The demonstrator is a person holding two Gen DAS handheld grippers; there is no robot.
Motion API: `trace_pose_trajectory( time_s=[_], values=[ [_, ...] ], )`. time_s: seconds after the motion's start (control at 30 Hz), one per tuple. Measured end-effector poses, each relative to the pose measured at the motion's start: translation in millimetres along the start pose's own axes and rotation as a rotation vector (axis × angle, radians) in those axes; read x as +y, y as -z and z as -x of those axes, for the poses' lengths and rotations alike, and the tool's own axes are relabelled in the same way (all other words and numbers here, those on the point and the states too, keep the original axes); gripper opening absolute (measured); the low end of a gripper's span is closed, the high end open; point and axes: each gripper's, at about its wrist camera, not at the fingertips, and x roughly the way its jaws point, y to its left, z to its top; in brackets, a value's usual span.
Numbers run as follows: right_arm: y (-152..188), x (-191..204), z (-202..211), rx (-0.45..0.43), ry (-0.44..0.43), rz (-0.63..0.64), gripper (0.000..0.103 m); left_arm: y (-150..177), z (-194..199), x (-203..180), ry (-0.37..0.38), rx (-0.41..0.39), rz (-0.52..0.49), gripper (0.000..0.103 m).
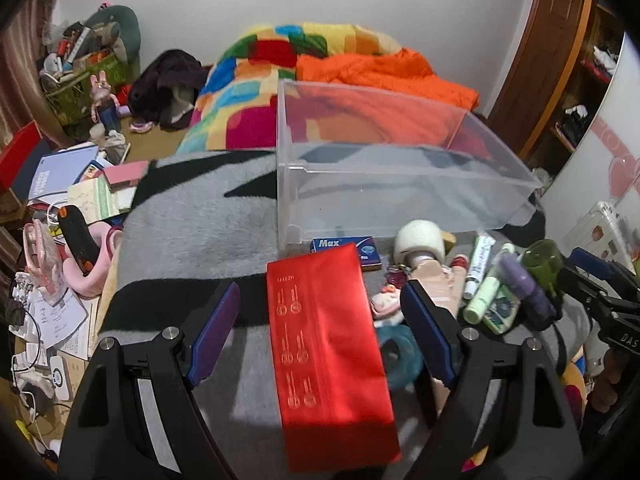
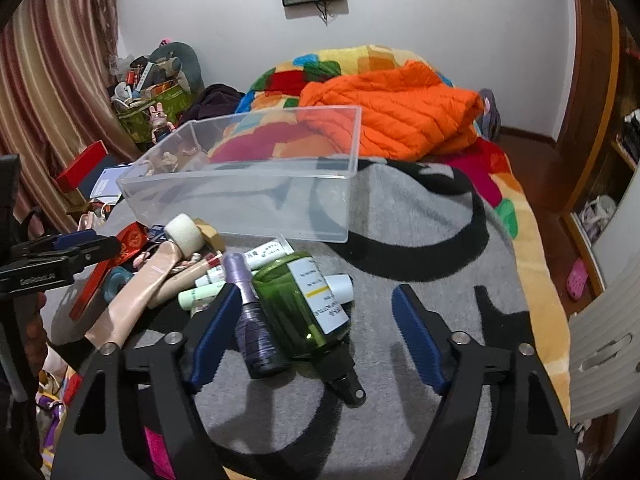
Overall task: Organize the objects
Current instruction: 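Grasp the red pouch with the left gripper while the right grasps the green bottle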
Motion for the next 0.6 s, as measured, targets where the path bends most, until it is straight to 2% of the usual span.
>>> trace_pose_trajectory(
  time_s=[0.13, 0.2, 0.23, 0.27, 0.3, 0.33, 0.6],
  values=[
    [3.0, -4.5, -10.0, 0.030, -0.011, -0.005, 0.070, -1.0, -17.5, 2.1, 0.003, 0.047, 0.007, 0.083],
    [3.7, -6.0, -17.3, 0.047, -0.024, -0.007, 0.064, 0.1, -24.1, 6.3, 0.019, 0.062, 0.032, 0.080],
    [4.0, -6.4, -18.7, 0.044, -0.027, -0.011, 0.062, 0.2, -26.0, 9.2, 0.034, 0.065, 0.050, 0.077],
    [3.5, -7.1, -20.0, 0.047, -0.030, -0.011, 0.054, 0.7, -26.9, 12.3, 0.046, 0.066, 0.069, 0.068],
    [3.1, -7.4, -21.9, 0.055, -0.034, -0.010, 0.044, 1.0, -27.8, 14.1, 0.051, 0.069, 0.079, 0.064],
    [2.7, -8.2, -25.0, 0.066, -0.038, -0.010, 0.042, 1.6, -29.0, 15.7, 0.061, 0.076, 0.087, 0.055],
    [0.2, -12.9, -19.8, 0.044, -0.031, -0.022, 0.039, 9.4, -8.2, 17.1, 0.016, 0.007, 0.100, 0.054]
  ],
)
